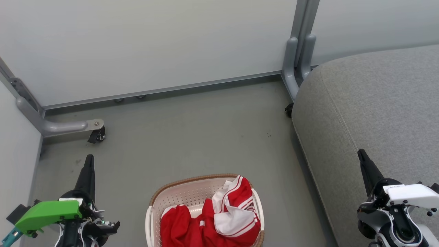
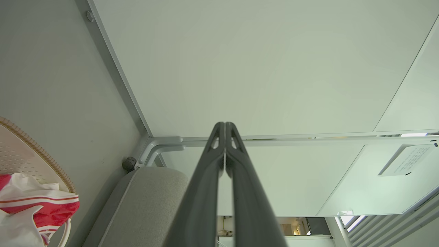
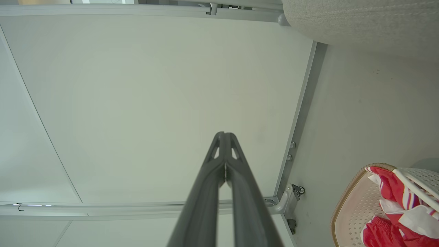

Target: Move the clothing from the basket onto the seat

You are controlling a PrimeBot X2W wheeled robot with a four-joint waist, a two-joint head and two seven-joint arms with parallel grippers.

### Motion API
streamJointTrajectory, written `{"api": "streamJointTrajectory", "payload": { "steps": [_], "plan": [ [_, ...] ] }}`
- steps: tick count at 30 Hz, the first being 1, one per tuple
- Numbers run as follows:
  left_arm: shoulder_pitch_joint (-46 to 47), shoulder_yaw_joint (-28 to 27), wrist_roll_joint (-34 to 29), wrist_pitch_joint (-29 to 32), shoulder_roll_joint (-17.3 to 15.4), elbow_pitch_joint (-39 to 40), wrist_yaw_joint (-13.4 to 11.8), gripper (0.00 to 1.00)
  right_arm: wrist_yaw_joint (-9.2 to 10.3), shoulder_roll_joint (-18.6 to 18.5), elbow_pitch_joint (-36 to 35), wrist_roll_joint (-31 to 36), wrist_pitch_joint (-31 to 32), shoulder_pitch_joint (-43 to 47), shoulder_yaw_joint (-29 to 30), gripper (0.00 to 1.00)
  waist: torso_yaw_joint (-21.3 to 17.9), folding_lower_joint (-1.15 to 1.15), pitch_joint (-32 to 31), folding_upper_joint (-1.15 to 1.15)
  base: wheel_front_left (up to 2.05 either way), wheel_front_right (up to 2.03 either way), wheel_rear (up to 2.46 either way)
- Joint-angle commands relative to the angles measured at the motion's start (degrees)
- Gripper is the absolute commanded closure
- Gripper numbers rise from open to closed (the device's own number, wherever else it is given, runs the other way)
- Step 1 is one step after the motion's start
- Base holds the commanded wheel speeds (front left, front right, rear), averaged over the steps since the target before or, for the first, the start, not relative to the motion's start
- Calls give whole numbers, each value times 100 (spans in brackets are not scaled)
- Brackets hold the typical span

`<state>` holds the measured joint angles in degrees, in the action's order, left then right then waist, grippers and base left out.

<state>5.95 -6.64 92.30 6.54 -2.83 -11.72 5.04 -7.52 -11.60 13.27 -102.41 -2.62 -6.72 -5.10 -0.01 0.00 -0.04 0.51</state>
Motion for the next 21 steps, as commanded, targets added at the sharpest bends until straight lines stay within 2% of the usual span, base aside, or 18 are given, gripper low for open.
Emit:
{"api": "streamJointTrajectory", "payload": {
  "steps": [1,21],
  "plan": [
    [61,-9,14,14,-4,14,21,100,6,-34,-22,-32,-33,26,-9,100,0,0,0,-51,0,0,0],
    [61,-9,14,14,-4,14,20,100,6,-65,-33,-59,-55,26,-45,100,0,0,0,-51,0,0,0]
  ]
}}
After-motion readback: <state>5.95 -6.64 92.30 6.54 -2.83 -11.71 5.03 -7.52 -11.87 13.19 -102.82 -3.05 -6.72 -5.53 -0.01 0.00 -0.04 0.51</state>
